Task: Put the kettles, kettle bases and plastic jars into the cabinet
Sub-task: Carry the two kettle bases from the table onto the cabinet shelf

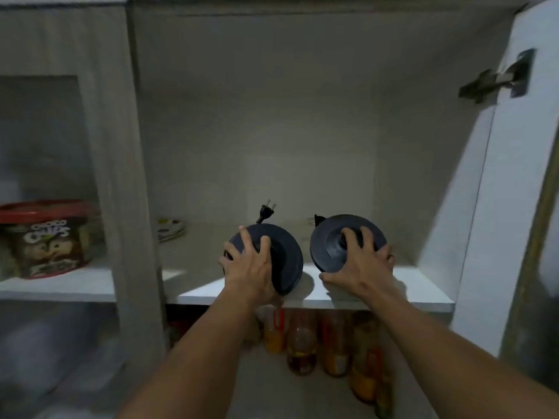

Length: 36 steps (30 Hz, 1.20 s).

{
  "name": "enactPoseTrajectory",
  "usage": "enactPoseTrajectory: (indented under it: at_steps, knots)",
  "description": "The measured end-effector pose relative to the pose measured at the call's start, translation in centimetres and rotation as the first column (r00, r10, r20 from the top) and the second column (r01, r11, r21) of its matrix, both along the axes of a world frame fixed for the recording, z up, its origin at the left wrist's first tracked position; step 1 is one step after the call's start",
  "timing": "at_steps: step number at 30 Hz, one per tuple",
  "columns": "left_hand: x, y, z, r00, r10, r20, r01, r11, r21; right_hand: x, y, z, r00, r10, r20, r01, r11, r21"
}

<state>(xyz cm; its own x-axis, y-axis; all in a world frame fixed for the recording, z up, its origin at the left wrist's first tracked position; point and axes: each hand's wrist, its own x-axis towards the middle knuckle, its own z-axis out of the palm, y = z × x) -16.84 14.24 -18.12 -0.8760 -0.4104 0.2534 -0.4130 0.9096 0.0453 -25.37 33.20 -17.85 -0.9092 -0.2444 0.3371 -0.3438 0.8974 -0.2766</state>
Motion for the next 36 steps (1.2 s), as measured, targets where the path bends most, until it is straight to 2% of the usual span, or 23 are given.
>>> enactPoseTrajectory:
  at_steps: [6,10,13,20,28,36]
  knots:
    - [-9.5,-1.0,0.5,0.987,0.033,0.155,-0.044,0.997,0.066,-9.2,-1.2,-0.6,0.994,-0.011,0.106,0.010,1.000,0.016]
    - [-14.2,-2.4,0.3,0.970,0.045,0.239,-0.089,0.981,0.175,-13.1,-2.4,-1.4,0.977,0.002,0.215,0.001,1.000,-0.012]
    - [-16.1,-3.7,-0.3,0.961,0.055,0.272,-0.123,0.963,0.240,-15.2,-3.4,-2.2,0.952,0.007,0.305,0.000,1.000,-0.023]
    - [-17.8,-6.4,-0.3,0.935,-0.002,0.354,-0.138,0.919,0.369,-16.9,-4.6,-2.6,0.946,0.025,0.323,-0.021,1.000,-0.016]
    - [-17.0,-6.6,-1.8,0.971,0.017,0.240,-0.106,0.926,0.363,-15.3,-4.6,-3.3,0.957,0.016,0.290,-0.026,0.999,0.029]
    - [-13.4,-5.3,-2.7,0.996,0.064,0.056,-0.080,0.931,0.355,-12.4,-3.5,-3.2,0.964,-0.014,0.267,-0.016,0.994,0.110]
